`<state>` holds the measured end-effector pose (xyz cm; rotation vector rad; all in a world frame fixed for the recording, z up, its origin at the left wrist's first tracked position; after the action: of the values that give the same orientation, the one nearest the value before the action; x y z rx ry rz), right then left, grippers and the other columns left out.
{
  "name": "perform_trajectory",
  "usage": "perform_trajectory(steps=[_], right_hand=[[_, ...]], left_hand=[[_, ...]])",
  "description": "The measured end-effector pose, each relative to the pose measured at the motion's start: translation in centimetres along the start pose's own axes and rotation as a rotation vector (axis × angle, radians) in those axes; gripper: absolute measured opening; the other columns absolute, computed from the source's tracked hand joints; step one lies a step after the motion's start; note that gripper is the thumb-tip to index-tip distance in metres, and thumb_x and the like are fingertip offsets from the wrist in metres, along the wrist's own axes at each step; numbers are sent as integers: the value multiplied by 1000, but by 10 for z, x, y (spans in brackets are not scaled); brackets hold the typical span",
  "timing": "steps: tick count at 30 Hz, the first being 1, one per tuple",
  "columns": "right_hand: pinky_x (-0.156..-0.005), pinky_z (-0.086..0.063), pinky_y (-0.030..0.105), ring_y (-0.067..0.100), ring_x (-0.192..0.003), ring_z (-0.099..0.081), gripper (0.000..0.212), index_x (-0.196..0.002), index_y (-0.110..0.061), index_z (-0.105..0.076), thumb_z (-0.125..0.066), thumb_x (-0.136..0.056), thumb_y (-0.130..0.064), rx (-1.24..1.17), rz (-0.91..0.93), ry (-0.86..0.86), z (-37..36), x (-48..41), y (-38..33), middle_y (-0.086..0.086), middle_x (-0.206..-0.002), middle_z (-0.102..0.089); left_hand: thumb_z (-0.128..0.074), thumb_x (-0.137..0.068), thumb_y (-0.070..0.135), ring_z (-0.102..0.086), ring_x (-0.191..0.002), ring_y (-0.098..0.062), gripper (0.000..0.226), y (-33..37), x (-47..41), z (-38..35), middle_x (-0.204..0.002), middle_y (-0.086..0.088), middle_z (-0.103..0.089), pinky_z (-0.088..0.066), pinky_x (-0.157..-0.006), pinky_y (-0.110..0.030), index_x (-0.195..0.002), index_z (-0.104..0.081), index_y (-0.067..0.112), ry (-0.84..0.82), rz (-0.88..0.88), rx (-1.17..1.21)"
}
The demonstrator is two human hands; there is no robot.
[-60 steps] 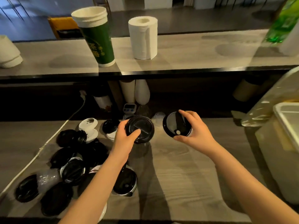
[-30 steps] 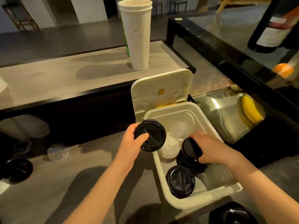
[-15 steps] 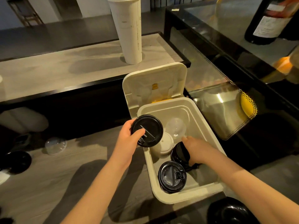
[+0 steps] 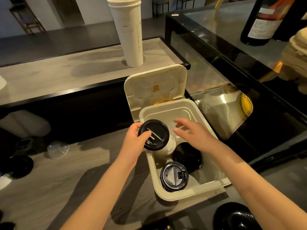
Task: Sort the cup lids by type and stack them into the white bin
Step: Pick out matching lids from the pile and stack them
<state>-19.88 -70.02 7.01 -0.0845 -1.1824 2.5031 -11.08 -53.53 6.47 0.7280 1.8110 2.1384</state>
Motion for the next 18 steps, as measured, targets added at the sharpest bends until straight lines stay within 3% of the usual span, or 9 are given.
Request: perform_trajectory(steps=[2,5,8,10,14,18], right_hand=[[-82,-48,22,11,-95,-61,43,-129,-27,-52,-63,-88,-32,-260,-8,-17,-4,1,-13,-6,-109,-60],[-74,-54,31,15,-71,-59,31,-111,-26,-61,-70,-83,-19,-279,15,-20,-9,1,-17,-4,-89,-58],[-69,-57,33,15,-64,-56,27,-94,-29,-62,-72,-80,-9,-386,-49,-49,-6,1,-5,-3,-81,-54],[-67,-56,31,15,-64,-56,26,-95,-26,-62,-72,-80,-6,-382,-69,-106,-7,4,1,-2,-81,-52],[-58,-53,25,14,-67,-56,25,-101,-18,-61,-72,-80,-9,-201,-147,-241,-24,16,24,0,-84,-49],[-57,-52,23,12,-68,-55,21,-97,-20,-58,-71,-82,-13,-59,-258,-397,-57,30,51,-1,-79,-51]], left_hand=[[-57,-89,10,-64,-98,-17,20,2,2,-9,-102,-1,-65,-52,-86,-36,-102,-52,25,-32,-18,-22],[-60,-88,14,-65,-97,-19,20,4,7,-20,-104,-4,-65,-54,-83,-35,-101,-50,24,-83,-37,-72],[-65,-86,19,-63,-96,-11,24,6,13,-24,-101,4,-65,-52,-79,-23,-105,-50,24,-104,-98,-197],[-66,-85,24,-59,-97,-5,32,11,19,-24,-101,11,-61,-47,-79,-16,-114,-53,22,-86,-196,-411],[-60,-88,32,-46,-119,-12,44,8,29,-28,-121,5,-57,-38,-100,-30,-128,-52,18,-81,-385,-868],[-59,-88,32,-28,-139,-17,44,-9,35,-31,-142,2,-45,-27,-112,-44,-129,-54,17,-159,-423,-1022]])
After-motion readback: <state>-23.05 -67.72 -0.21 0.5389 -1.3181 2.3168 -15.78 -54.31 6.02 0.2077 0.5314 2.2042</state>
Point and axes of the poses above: each hand's wrist, its own x-axis away from the middle knuckle, its own z-axis out of the back of the hand, y = z × x, the point moved 10 cm from there along -x, towards the middle knuckle
